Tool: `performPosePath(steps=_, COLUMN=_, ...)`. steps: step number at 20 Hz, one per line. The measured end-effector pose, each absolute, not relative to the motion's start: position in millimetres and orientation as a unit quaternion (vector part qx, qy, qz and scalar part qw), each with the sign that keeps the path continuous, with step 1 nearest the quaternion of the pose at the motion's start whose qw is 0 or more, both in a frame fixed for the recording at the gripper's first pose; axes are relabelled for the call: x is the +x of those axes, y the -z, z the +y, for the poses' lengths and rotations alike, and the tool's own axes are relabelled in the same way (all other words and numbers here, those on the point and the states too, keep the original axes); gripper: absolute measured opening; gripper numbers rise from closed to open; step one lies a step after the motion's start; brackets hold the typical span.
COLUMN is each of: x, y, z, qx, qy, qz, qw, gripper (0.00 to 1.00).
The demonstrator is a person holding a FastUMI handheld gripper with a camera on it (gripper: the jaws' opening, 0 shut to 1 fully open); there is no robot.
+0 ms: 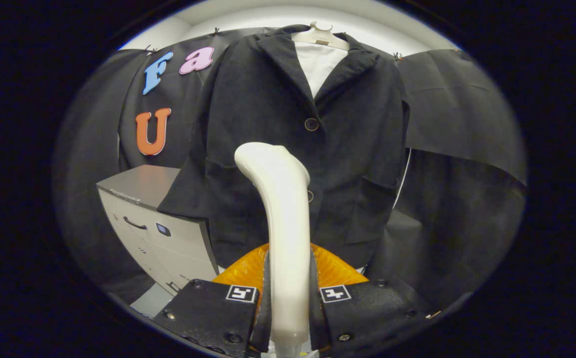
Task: Iron the clothes twice with a garment steamer, once on the left side and once on the right side.
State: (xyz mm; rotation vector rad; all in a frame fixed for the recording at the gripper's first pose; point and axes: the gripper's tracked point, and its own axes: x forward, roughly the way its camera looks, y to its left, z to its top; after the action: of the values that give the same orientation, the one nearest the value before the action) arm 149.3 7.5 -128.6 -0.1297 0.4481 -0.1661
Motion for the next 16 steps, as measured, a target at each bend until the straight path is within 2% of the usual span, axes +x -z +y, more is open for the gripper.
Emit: performPosePath(steps=16, x=126, y=218, z=6, qx=-0.102, qy=0.062, qz=0.315, qw=0.942, gripper=0.33)
